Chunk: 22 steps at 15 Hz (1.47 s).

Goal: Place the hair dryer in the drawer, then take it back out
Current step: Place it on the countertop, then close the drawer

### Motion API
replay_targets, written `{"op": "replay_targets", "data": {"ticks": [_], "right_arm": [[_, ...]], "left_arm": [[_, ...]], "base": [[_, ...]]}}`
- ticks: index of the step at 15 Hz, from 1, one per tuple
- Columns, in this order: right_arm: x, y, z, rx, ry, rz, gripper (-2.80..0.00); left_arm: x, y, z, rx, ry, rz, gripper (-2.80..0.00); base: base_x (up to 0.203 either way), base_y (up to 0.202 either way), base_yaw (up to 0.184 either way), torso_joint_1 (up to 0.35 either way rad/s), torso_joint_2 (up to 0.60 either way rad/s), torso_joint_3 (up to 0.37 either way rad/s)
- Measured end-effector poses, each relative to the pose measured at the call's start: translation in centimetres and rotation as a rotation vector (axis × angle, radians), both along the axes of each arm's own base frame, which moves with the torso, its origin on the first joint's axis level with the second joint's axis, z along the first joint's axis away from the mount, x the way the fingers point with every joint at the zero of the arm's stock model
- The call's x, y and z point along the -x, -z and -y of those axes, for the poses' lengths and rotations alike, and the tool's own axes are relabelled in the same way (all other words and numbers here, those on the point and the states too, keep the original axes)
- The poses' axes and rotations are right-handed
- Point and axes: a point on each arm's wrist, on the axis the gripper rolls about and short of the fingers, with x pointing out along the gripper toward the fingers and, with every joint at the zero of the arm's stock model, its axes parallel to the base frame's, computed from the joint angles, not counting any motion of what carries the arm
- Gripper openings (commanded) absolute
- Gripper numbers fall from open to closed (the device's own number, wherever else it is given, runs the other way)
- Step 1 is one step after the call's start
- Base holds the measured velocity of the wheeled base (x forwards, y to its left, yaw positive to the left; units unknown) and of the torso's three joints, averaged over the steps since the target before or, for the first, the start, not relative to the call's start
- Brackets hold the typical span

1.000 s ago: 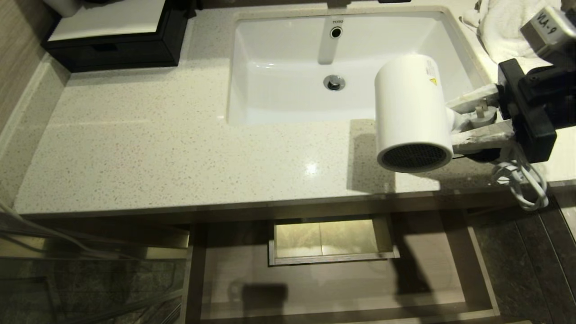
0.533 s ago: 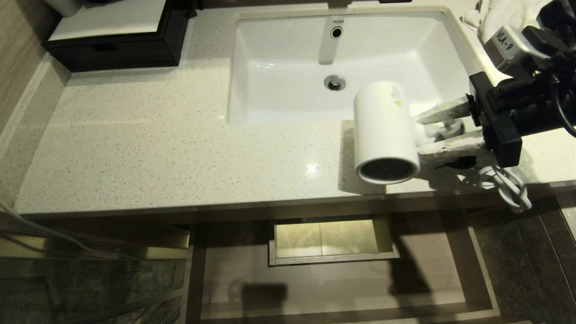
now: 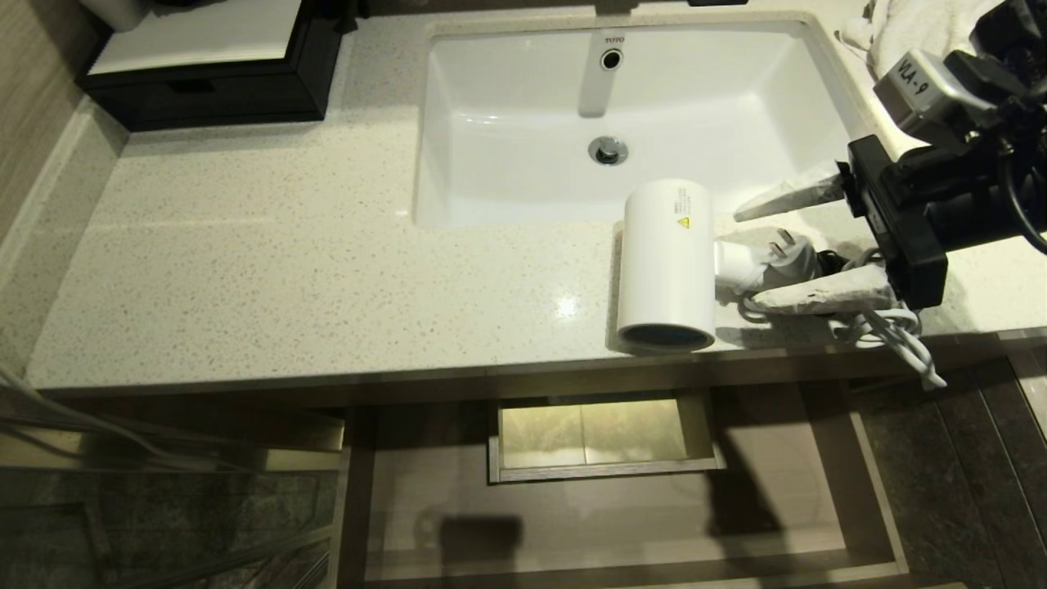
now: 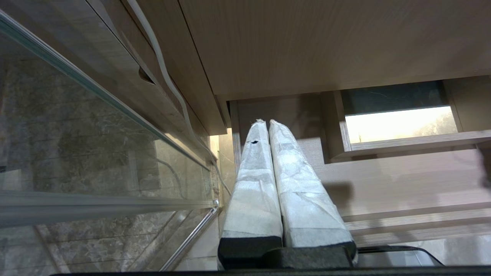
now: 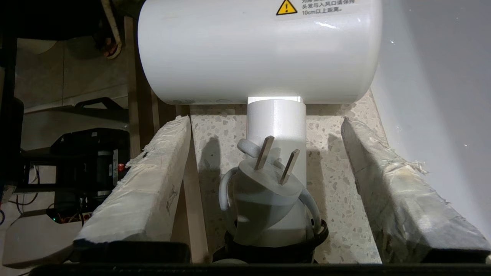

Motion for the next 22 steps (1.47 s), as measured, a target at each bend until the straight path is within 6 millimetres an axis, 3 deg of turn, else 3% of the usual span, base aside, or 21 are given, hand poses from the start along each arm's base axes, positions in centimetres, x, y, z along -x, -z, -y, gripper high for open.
{"op": "replay_targets", "data": {"ticks": [3, 4, 11, 16, 22], "right_arm": [[1.2, -0.7, 1.2, -0.015, 0.047, -0.004, 0.00], [1.9, -0.8, 1.8, -0.019, 0.066, -0.009, -2.80], [8.2, -2.1, 6.4, -0.010, 0.313, -0.012, -2.80], [12.1, -3.3, 7.2, -0.147, 0.577, -0.104, -2.80], [15.3, -2.3, 8.0, -0.063, 0.959, -0.025, -2.80]], "left_arm": [[0.0, 0.0, 0.0, 0.000, 0.000, 0.000, -2.80], [0.0, 0.0, 0.0, 0.000, 0.000, 0.000, -2.80], [0.0, 0.0, 0.0, 0.000, 0.000, 0.000, -2.80], [0.0, 0.0, 0.0, 0.000, 0.000, 0.000, -2.80], [0.0, 0.0, 0.0, 0.000, -0.001, 0.000, -2.80]], "base": [[0.000, 0.000, 0.000, 0.000, 0.00, 0.000], [0.000, 0.000, 0.000, 0.000, 0.00, 0.000], [0.000, 0.000, 0.000, 0.000, 0.00, 0.000], [0.000, 0.000, 0.000, 0.000, 0.00, 0.000], [0.000, 0.000, 0.000, 0.000, 0.00, 0.000]]}}
